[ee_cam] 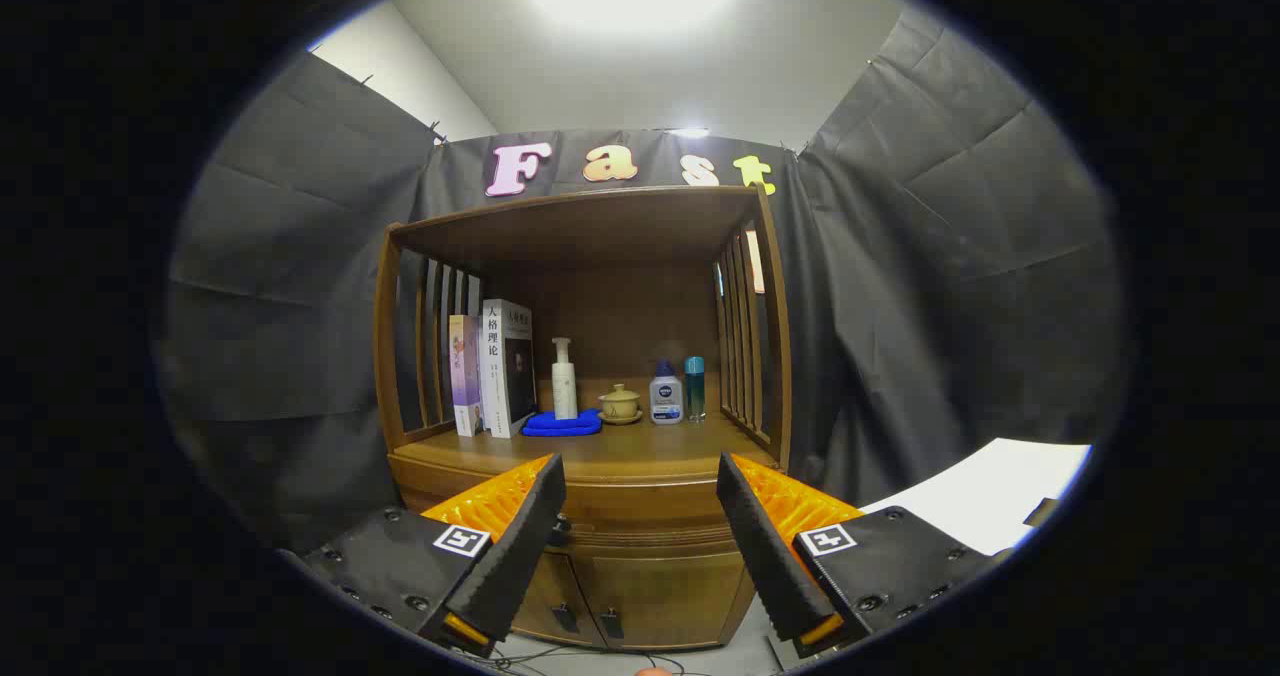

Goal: Pull open the drawer, take out the items inside it, and place them on the countertop above the cabinet.

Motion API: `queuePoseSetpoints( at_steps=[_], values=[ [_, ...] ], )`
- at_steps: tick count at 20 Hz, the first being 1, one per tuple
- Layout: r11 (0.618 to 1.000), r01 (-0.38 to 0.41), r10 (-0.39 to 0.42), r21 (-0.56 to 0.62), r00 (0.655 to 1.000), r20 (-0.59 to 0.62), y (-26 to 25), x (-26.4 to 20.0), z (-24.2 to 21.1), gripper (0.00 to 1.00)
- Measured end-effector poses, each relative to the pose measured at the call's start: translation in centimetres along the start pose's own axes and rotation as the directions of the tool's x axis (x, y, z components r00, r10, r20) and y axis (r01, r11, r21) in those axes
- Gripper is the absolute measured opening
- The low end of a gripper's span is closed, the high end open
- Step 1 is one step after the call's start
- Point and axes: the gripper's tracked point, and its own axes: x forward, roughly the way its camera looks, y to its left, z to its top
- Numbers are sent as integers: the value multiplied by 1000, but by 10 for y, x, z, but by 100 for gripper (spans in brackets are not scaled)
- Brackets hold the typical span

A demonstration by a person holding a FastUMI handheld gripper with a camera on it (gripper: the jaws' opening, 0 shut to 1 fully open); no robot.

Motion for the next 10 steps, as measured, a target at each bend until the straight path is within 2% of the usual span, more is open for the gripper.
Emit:
queuePoseSetpoints(
  at_steps=[10],
  values=[
    [1000, -24, 24, 12, 1000, -12, 23, 2, -8, 96]
  ],
)
